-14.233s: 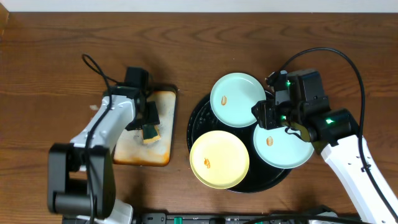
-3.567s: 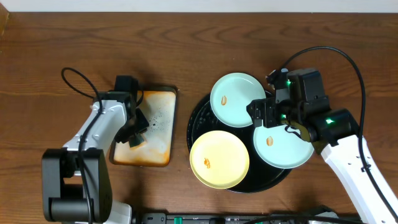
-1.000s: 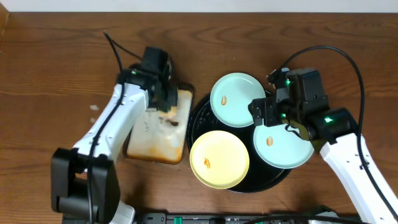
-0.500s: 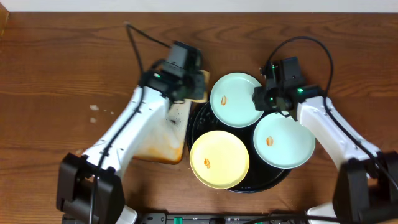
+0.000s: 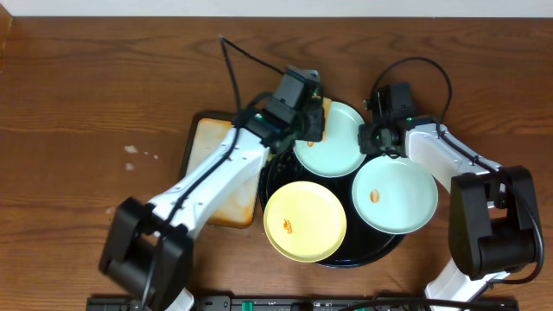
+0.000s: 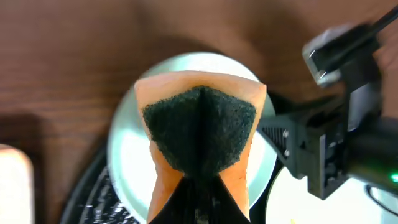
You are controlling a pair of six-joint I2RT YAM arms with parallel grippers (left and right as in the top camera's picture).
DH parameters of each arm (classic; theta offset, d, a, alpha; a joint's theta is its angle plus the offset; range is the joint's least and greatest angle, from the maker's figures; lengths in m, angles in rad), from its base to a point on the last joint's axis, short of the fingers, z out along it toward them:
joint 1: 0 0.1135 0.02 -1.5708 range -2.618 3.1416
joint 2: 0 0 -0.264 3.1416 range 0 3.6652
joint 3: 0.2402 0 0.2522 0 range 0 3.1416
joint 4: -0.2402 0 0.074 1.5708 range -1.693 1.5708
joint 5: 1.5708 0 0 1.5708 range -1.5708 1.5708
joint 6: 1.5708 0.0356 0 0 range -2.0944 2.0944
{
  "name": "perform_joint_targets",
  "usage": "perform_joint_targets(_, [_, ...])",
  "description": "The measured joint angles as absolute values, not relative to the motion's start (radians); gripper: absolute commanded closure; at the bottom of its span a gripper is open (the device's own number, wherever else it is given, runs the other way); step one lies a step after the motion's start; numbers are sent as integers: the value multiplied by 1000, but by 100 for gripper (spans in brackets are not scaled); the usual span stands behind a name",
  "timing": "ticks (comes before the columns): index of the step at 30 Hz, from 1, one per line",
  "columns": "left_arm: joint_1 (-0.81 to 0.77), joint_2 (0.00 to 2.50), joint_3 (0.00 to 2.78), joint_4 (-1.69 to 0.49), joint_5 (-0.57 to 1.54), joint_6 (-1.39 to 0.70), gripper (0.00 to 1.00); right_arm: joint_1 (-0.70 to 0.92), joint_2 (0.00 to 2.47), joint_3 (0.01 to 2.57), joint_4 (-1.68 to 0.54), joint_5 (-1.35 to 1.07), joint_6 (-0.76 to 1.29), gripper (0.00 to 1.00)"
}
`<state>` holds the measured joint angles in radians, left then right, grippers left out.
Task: Clean dirty plates on tray and stack at the side
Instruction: 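Move the sponge over the top pale green plate with the left gripper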
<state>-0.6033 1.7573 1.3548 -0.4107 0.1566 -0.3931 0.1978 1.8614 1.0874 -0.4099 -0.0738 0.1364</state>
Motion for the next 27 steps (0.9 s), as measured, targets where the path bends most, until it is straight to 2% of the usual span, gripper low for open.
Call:
perform_joint_targets(8, [-642,1919,1355,-355,187,-422,92,198,1862,1087,-400,-74,133,63])
perform_joint_targets(16, [-643,2005,1355,-341,176,-425,93,198,1861,1090,-408,-79,132,68])
perform_joint_targets(27, [-643,2011,1377,-396,-39,-395,93,199,1861,1096,-452,-98,129,74])
